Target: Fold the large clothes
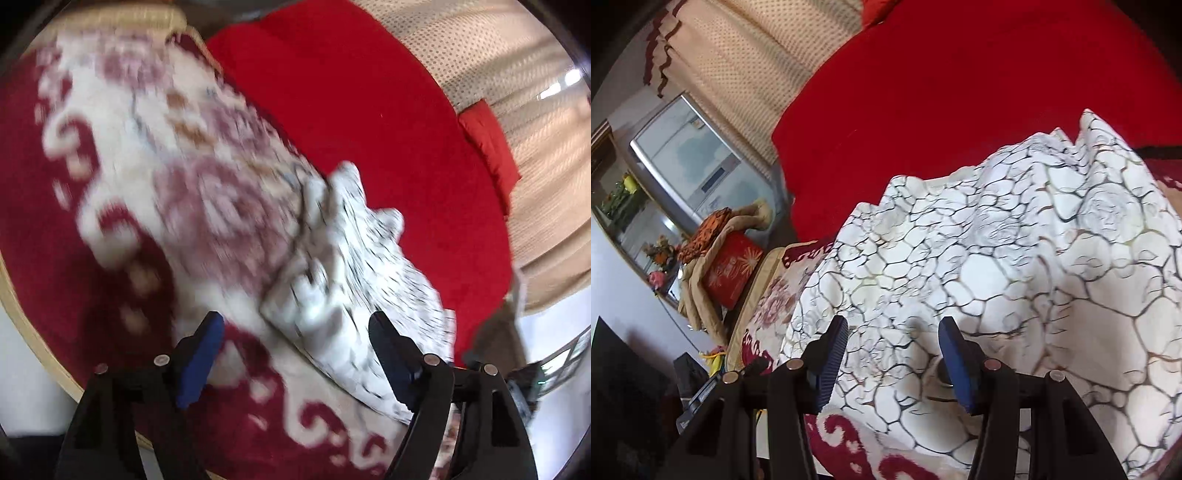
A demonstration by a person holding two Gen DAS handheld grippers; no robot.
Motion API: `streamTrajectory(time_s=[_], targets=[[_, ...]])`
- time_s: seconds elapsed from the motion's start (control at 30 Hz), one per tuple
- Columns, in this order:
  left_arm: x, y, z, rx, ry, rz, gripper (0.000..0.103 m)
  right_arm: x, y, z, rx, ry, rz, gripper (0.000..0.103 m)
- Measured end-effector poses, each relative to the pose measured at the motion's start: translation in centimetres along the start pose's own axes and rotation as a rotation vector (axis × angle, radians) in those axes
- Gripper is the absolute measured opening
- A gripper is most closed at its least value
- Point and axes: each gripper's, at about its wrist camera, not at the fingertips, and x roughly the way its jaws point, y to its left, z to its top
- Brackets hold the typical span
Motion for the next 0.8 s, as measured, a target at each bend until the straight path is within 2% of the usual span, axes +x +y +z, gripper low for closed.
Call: streamTrajectory(time_s=[0.1,0.23,0.33,0.37,0.4,0.43,0.53,0.6,0.63,0.67,0.7,0.8], targets=[[2.2,-0.1,-0.7,-0.044,0.033,0.0,0.086,0.3,0.3,-0.3,-0.008,0.009,0.001,0.055],[3.9,-1.5,0.1,-0.037,-0.05,-0.016,0.086,0.6,0.6,-0.8,-0.016,0.021,0.0,0.055],[6.4,-2.3,0.9,-0.059,-0.014,-0.041,0.085,0.8,0.7,-0.8,-0.015,0.022,0.001,0.055],[6.8,-2.8,1.1,-0.053,-0.019,-0.054,0.081,0.9,0.7,-0.8,-0.014,0.022,0.001,0.055],[6.9,-3.5,1.1,-0.034,-0.034,-0.05,0.072,0.9,0.6,-0.8,-0.011,0.022,0.0,0.055],[7.2,-3.9,1.2,-0.009,-0.043,-0.024,0.052,1.0,0.5,-0.7,-0.009,0.023,-0.002,0.055],[8.1,-4.0,1.6,-0.027,-0.067,-0.001,0.05,1.3,0.3,-0.7,0.002,0.028,-0.011,0.055],[8.2,-4.1,1.5,-0.044,-0.077,-0.002,0.06,1.5,0.3,-0.7,0.006,0.028,-0.015,0.053],[8.7,-4.4,1.5,-0.04,-0.077,0.0,0.081,1.6,0.4,-0.6,0.006,0.028,-0.023,0.051],[9.1,-4.6,1.5,-0.034,-0.064,-0.008,0.09,2.0,0.5,-0.4,0.002,0.035,-0.036,0.04],[9.3,-4.8,1.5,-0.023,-0.051,-0.009,0.091,2.4,0.7,-0.1,-0.004,0.046,-0.048,0.037],[10.3,-5.5,2.0,0.014,-0.036,0.023,0.091,3.5,1.1,1.1,0.001,0.057,-0.077,0.038]])
